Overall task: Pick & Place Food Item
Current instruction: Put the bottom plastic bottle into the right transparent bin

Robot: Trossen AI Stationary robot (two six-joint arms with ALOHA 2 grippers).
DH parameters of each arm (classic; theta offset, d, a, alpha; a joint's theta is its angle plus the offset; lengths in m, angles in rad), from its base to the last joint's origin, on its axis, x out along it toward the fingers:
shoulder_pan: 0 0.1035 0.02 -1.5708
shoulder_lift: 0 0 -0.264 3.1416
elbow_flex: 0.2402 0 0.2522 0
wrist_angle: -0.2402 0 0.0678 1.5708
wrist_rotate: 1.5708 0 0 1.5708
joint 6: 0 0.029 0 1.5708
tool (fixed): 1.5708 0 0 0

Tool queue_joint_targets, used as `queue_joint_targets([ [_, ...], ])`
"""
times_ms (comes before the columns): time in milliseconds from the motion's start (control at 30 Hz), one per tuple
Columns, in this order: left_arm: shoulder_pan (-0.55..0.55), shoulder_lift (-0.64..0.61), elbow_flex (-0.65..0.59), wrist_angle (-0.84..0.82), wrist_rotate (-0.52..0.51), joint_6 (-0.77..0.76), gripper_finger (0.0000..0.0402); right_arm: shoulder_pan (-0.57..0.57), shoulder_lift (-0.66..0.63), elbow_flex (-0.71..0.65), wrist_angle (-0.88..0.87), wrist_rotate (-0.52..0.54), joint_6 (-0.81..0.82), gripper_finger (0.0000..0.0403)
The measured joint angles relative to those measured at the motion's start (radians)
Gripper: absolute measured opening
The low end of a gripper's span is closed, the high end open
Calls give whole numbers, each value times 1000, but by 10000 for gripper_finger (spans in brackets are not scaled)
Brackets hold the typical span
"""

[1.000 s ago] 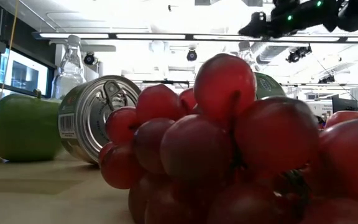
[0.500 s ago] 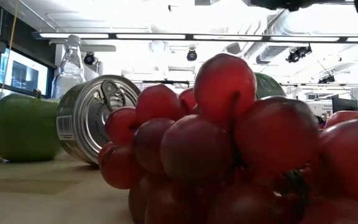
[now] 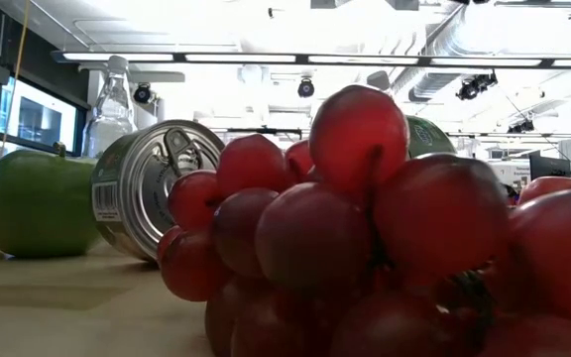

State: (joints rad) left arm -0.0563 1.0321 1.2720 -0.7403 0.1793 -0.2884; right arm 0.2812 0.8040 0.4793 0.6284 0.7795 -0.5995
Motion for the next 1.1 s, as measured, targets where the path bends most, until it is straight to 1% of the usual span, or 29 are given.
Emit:
queue_joint_targets([
  [267,0,0,0,0,-1,0,357,35,0,0,-211,3,118,358],
  [533,0,0,0,0,-1,4,357,30,7,0,-393,4,252,358],
  [767,0,0,0,0,-1,4,357,26,66,0,-403,1,256,358],
  [1000,0,0,0,0,-1,5,357,-24,173,0,-398,4,258,358],
  [1100,0,0,0,0,-1,8,357,-62,227,0,-345,48,228,358],
])
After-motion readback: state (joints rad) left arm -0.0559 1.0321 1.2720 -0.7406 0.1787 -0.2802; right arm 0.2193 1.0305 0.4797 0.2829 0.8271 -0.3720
